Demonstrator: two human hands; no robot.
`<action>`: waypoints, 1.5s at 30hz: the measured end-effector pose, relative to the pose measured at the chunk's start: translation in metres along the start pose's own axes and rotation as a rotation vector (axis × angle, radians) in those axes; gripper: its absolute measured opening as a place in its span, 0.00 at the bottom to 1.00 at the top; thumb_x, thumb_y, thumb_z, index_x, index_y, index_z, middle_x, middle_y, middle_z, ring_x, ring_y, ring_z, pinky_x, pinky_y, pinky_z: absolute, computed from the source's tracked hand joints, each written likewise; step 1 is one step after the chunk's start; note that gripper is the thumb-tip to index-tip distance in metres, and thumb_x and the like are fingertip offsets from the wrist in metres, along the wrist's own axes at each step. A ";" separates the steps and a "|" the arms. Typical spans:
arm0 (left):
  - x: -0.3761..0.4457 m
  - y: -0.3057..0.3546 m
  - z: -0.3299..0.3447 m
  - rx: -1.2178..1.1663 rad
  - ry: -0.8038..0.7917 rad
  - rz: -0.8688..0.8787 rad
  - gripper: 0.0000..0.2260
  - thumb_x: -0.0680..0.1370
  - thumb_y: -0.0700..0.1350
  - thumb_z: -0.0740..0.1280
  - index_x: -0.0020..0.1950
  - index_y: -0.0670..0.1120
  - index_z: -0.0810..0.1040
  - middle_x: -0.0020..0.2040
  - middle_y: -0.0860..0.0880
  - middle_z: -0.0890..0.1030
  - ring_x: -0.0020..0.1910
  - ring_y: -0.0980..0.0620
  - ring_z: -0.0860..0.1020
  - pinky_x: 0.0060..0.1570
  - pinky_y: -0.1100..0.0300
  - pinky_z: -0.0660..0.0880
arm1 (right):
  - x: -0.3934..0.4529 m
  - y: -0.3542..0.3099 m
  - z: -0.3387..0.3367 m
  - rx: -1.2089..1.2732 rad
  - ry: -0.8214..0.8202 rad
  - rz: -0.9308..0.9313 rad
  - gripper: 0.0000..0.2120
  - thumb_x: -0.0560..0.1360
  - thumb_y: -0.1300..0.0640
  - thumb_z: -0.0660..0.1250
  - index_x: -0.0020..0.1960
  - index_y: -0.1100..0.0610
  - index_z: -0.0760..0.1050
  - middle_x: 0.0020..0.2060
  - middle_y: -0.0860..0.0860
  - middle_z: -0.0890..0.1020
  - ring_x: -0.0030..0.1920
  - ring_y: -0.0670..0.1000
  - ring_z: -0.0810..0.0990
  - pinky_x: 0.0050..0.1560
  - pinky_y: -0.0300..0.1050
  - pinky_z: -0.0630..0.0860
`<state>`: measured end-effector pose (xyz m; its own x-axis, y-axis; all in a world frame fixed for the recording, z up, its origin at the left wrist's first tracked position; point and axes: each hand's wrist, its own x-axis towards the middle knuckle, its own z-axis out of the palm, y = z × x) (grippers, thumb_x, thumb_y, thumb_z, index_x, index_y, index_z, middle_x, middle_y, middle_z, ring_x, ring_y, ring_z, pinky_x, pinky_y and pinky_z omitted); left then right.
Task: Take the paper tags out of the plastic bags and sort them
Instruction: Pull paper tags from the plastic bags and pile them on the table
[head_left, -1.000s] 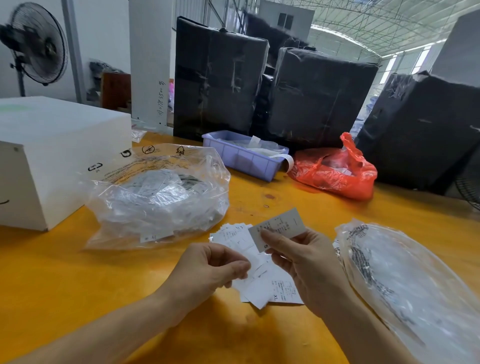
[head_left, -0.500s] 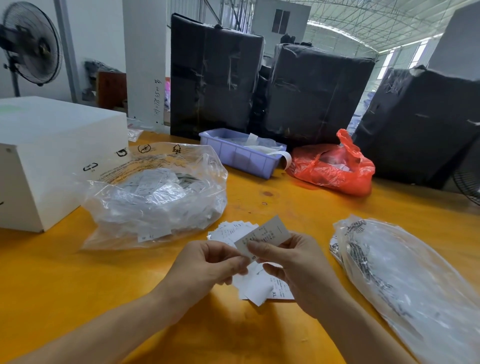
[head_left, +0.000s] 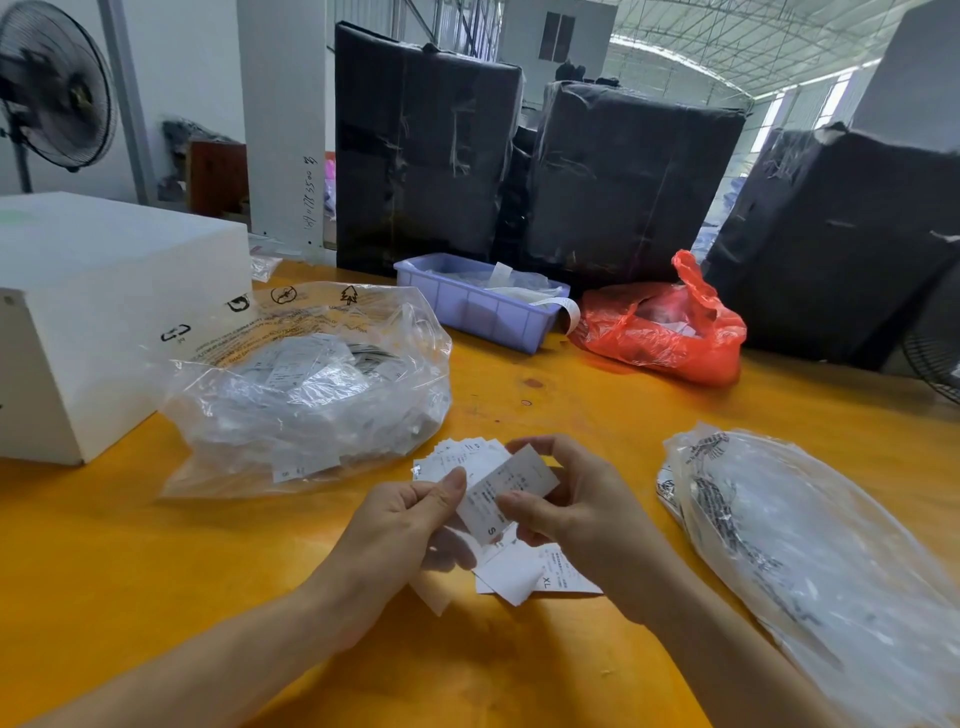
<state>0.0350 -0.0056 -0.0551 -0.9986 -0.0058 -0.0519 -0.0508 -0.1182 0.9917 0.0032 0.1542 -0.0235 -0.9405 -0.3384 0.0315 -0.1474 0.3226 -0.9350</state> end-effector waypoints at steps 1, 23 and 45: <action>0.000 0.000 0.000 -0.002 -0.002 -0.006 0.20 0.72 0.56 0.62 0.41 0.42 0.84 0.34 0.41 0.83 0.29 0.54 0.79 0.29 0.67 0.74 | 0.000 0.000 0.000 -0.028 -0.006 -0.024 0.09 0.74 0.62 0.68 0.54 0.54 0.75 0.37 0.51 0.81 0.30 0.41 0.77 0.35 0.35 0.75; 0.001 -0.004 -0.003 -0.115 0.006 0.056 0.18 0.67 0.60 0.64 0.47 0.52 0.86 0.39 0.47 0.84 0.33 0.53 0.80 0.32 0.62 0.76 | -0.004 0.002 0.017 -0.242 -0.092 -0.239 0.17 0.74 0.49 0.66 0.62 0.50 0.78 0.40 0.43 0.79 0.42 0.43 0.75 0.41 0.37 0.71; 0.134 0.032 -0.199 0.843 0.719 0.283 0.13 0.75 0.42 0.70 0.58 0.41 0.78 0.36 0.37 0.80 0.40 0.35 0.80 0.48 0.37 0.77 | -0.015 0.019 -0.172 -0.971 0.280 0.582 0.05 0.70 0.64 0.73 0.41 0.65 0.77 0.32 0.56 0.81 0.29 0.51 0.81 0.31 0.42 0.80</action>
<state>-0.0979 -0.2083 -0.0533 -0.7516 -0.5251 0.3991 -0.0881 0.6796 0.7283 -0.0382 0.3172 0.0190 -0.9601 0.2513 -0.1226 0.2700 0.9470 -0.1740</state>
